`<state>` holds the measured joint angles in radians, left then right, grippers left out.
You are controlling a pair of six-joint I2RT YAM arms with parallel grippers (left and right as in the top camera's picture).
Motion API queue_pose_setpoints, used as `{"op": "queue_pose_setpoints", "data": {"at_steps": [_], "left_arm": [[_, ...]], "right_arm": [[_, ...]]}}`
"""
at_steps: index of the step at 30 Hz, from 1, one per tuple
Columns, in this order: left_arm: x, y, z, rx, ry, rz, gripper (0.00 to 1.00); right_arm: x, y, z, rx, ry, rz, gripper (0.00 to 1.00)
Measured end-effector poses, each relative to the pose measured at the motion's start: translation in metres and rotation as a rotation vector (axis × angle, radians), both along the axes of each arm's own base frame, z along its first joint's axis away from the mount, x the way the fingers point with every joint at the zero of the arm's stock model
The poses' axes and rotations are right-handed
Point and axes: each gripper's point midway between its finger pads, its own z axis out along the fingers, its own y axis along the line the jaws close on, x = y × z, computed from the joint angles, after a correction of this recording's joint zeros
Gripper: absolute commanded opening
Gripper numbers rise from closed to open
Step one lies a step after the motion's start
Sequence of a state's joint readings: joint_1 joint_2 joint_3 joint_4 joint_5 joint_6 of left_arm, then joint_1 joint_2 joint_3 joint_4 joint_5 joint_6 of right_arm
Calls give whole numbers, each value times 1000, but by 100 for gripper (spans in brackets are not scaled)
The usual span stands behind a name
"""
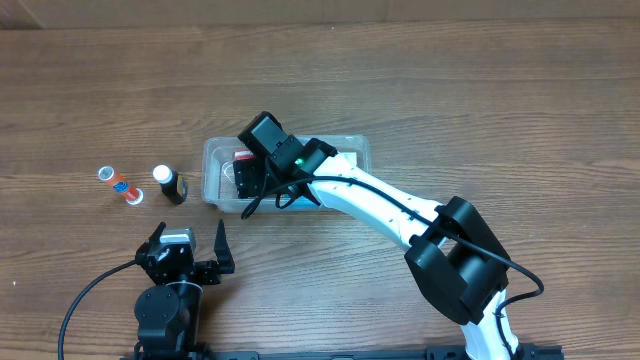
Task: Pack container
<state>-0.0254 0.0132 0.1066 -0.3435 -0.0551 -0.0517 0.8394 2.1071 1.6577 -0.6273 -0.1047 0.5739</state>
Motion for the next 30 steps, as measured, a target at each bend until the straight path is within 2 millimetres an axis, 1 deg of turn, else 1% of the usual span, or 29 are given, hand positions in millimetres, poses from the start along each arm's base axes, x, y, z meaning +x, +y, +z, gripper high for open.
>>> {"op": "queue_pose_setpoints", "data": {"at_steps": [2,6,8,9,10,12,13,14,15,16,17,18,19,20,22,23,25,27,30], "left_arm": [[0,0,0,0,0,0,100],[0,0,0,0,0,0,100],[0,0,0,0,0,0,100],[0,0,0,0,0,0,100],[0,0,0,0,0,0,100],[0,0,0,0,0,0,100],[0,0,0,0,0,0,100],[0,0,0,0,0,0,100],[0,0,0,0,0,0,100],[0,0,0,0,0,0,100],[0,0,0,0,0,0,100],[0,0,0,0,0,0,100],[0,0,0,0,0,0,100],[0,0,0,0,0,0,100],[0,0,0,0,0,0,100],[0,0,0,0,0,0,100],[0,0,0,0,0,0,100],[0,0,0,0,0,0,100],[0,0,0,0,0,0,100]], "right_arm": [[0,0,0,-1,0,1,84],[0,-2,-1,-6,5,-1,82],[0,-7,-3,-20,17,-6,82],[0,-13,-3,-35,22,-10,83],[4,-24,4,-52,17,-28,83],[13,-58,34,-79,-5,-84,83],[18,-76,53,-75,-14,-120,83],[21,-95,68,-78,-10,-150,83],[26,-118,78,-87,-7,-187,83],[34,-135,79,-99,-3,-216,77],[35,-144,71,-116,12,-228,66],[30,-152,58,-143,45,-229,60],[26,-157,47,-160,70,-227,51],[21,-158,35,-171,96,-214,39],[15,-159,26,-183,108,-187,22],[14,-159,24,-186,111,-188,17],[11,-169,14,-213,130,-192,15],[12,-187,4,-233,157,-225,12],[20,-224,-4,-254,199,-300,13]]}}
